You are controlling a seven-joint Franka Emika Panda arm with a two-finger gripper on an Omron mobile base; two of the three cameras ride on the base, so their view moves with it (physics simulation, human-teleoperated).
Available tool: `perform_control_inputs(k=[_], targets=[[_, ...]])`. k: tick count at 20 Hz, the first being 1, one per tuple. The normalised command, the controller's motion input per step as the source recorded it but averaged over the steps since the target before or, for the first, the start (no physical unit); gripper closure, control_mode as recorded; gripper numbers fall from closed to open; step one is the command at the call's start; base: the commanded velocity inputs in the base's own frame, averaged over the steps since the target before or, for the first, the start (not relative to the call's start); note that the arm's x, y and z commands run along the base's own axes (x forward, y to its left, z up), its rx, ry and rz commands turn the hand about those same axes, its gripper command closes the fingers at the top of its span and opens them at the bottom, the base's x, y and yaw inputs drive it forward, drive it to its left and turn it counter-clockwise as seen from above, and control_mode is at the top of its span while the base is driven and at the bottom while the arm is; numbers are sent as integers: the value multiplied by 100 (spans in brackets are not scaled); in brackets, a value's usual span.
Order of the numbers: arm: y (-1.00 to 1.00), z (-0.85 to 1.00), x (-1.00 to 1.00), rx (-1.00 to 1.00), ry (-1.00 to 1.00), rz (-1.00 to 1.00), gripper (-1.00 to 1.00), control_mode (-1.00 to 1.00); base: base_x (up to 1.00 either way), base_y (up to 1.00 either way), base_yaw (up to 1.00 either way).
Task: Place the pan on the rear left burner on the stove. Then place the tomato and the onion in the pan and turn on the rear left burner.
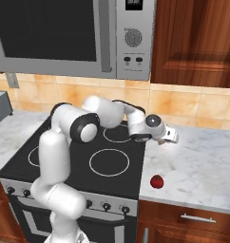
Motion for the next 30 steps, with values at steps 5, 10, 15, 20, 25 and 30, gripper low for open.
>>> perform_control_inputs(k=[5, 10, 15, 20, 25, 30], targets=[[52, 45, -6, 0, -6, 0, 100, -100, 0, 0, 0], [58, 57, -3, 0, -4, 0, 100, -100, 0, 0, 0], [61, 63, 0, 0, -2, 3, 100, -100, 0, 0, 0], [60, 52, 0, 0, 0, 4, 100, -100, 0, 0, 0], [66, 45, 0, 0, 0, 5, 100, -100, 0, 0, 0], [72, 38, 0, 1, 3, 10, 100, -100, 0, 0, 0]])
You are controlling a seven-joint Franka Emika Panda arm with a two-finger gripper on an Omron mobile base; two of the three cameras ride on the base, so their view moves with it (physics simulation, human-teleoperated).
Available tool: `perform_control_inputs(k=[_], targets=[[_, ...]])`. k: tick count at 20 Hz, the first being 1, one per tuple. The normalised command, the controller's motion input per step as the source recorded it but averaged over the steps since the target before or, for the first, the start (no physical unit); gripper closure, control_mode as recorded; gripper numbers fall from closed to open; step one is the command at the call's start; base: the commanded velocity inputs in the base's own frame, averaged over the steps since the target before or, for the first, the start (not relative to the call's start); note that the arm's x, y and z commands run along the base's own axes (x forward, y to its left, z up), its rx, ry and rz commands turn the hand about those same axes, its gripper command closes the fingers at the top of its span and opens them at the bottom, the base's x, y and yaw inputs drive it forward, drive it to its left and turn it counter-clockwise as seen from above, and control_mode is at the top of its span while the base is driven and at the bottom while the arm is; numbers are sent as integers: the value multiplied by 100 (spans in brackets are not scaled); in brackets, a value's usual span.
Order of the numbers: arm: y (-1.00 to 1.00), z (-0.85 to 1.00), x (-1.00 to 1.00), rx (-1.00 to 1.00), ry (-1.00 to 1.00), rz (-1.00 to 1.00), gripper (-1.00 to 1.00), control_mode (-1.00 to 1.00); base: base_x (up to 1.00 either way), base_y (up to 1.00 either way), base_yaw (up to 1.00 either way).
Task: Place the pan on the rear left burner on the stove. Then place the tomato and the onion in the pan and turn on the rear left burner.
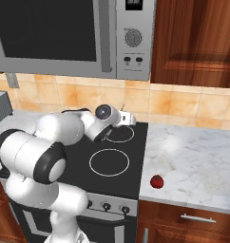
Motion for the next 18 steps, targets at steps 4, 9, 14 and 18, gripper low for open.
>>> perform_control_inputs(k=[4, 9, 14, 18], targets=[[72, 31, 0, 2, 8, 12, 100, -100, 0, 0, 0], [69, 9, 0, 3, 17, 11, 100, -100, 0, 0, 0], [64, 0, 0, 1, 11, 11, 100, -100, 0, 0, 0], [64, -17, 6, 0, 0, 8, 100, -100, 0, 0, 0]])
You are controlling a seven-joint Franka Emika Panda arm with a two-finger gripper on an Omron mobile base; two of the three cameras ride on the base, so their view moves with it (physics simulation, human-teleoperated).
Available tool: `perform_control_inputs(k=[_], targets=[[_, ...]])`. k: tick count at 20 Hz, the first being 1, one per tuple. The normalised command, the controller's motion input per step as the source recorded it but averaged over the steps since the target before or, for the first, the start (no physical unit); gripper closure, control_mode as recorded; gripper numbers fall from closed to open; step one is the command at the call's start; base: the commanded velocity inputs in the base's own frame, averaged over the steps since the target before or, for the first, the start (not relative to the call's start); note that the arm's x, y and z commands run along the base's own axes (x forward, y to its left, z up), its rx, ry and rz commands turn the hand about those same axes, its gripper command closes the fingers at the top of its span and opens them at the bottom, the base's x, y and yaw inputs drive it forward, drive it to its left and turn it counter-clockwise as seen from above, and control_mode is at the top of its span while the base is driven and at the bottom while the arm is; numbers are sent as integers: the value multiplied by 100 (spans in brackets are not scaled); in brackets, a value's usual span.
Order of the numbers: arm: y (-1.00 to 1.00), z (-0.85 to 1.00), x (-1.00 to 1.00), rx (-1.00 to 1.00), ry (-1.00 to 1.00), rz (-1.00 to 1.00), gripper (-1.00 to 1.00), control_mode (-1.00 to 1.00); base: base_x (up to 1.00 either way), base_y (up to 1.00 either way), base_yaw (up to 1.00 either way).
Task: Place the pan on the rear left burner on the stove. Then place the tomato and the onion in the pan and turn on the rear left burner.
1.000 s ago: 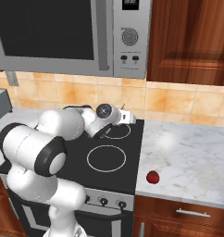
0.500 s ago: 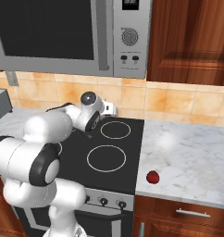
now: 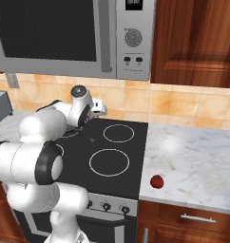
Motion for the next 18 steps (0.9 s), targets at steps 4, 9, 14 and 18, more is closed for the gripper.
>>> perform_control_inputs(k=[4, 9, 14, 18], targets=[[65, -39, 29, 0, 0, 5, 100, -100, 0, 0, 0], [67, -21, 30, 0, 0, 4, 100, -100, 0, 0, 0], [63, -13, 14, 0, 0, 4, 100, -100, 0, 0, 0], [58, -9, 19, 0, 0, 2, 100, -100, 0, 0, 0]])
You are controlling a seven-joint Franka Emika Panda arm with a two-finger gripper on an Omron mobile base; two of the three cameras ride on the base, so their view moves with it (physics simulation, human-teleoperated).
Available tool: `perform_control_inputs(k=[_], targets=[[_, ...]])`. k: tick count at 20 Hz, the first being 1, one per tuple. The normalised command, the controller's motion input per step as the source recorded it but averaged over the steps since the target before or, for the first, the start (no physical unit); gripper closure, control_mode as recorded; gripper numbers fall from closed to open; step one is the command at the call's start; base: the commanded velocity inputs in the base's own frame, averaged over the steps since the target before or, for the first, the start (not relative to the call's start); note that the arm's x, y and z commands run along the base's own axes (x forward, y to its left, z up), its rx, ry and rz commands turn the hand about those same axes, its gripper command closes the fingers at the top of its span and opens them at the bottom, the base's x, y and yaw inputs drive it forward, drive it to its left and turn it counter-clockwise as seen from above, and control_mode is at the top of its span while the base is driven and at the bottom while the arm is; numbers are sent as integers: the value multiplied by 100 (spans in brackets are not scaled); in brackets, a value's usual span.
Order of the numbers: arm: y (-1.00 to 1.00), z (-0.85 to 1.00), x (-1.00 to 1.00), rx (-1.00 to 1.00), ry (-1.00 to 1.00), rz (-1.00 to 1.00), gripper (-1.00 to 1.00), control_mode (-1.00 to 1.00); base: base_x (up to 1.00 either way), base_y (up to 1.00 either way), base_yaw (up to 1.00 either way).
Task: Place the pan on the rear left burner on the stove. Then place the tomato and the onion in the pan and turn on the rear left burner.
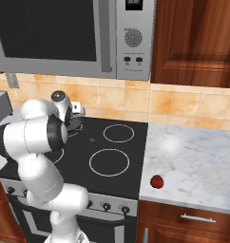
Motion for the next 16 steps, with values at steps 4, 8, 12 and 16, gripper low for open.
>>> perform_control_inputs(k=[4, 8, 12, 16], targets=[[48, -13, 27, 0, 0, 0, 100, -100, 0, 0, 0], [35, -26, 37, 0, 0, 0, 100, -100, 0, 0, 0], [31, -29, 35, 0, 0, 0, 100, -100, 0, 0, 0], [31, -24, 31, 0, 1, 0, 100, -100, 0, 0, 0]])
